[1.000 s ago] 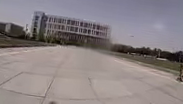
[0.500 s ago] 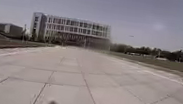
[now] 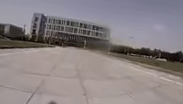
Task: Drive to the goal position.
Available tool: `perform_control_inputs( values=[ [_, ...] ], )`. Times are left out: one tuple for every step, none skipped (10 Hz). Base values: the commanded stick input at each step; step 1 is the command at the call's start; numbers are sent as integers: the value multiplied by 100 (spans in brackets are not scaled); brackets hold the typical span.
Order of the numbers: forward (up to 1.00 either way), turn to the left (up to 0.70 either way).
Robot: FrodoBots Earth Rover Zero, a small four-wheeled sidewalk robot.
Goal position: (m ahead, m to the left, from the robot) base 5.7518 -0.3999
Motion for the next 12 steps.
perform_control_inputs(
  values=[
    [70, 0],
    [70, 0],
    [70, 0],
    [70, 0],
    [70, 0],
    [70, 0],
    [70, 0],
    [70, 0],
    [70, 0],
    [70, 0],
    [70, 0],
    [70, 0]
  ],
)
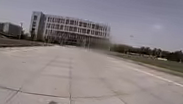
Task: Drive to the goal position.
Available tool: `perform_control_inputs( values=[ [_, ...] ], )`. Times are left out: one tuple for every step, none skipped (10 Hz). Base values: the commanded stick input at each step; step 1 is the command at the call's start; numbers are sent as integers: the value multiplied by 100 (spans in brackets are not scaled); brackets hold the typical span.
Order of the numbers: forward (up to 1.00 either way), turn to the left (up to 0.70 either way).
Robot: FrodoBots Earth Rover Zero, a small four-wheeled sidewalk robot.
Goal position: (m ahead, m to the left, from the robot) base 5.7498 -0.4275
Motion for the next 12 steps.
perform_control_inputs(
  values=[
    [70, 0],
    [70, 0],
    [70, 0],
    [70, 0],
    [70, 0],
    [70, 0],
    [70, 0],
    [70, 0],
    [70, 0],
    [70, 0],
    [70, 0],
    [70, 0]
  ],
)
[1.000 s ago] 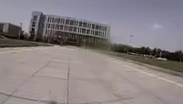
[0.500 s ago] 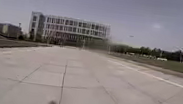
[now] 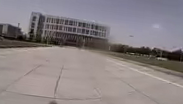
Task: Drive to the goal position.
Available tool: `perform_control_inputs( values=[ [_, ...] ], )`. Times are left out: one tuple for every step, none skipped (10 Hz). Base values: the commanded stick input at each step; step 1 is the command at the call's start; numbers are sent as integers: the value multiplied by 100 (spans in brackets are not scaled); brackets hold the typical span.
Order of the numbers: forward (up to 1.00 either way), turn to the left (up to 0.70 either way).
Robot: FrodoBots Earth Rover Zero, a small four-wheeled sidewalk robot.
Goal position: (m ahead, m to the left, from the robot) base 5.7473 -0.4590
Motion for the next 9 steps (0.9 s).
perform_control_inputs(
  values=[
    [70, 0],
    [70, 0],
    [70, 0],
    [70, 0],
    [70, 0],
    [70, 0],
    [70, 0],
    [70, 0],
    [70, 0]
  ],
)
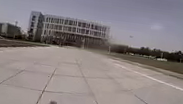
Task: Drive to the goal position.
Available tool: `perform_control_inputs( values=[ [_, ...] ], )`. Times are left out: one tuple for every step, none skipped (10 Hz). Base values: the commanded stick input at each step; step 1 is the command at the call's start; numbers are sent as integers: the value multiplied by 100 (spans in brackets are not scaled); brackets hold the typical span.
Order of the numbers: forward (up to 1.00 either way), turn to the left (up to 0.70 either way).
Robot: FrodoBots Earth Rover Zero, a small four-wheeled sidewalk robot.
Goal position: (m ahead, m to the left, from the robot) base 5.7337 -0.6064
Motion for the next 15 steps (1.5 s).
perform_control_inputs(
  values=[
    [70, 0],
    [70, 0],
    [70, 0],
    [70, 0],
    [70, 0],
    [70, 0],
    [70, 0],
    [70, 0],
    [70, 0],
    [70, 0],
    [70, 0],
    [70, 0],
    [70, 0],
    [70, 0],
    [70, 0]
  ],
)
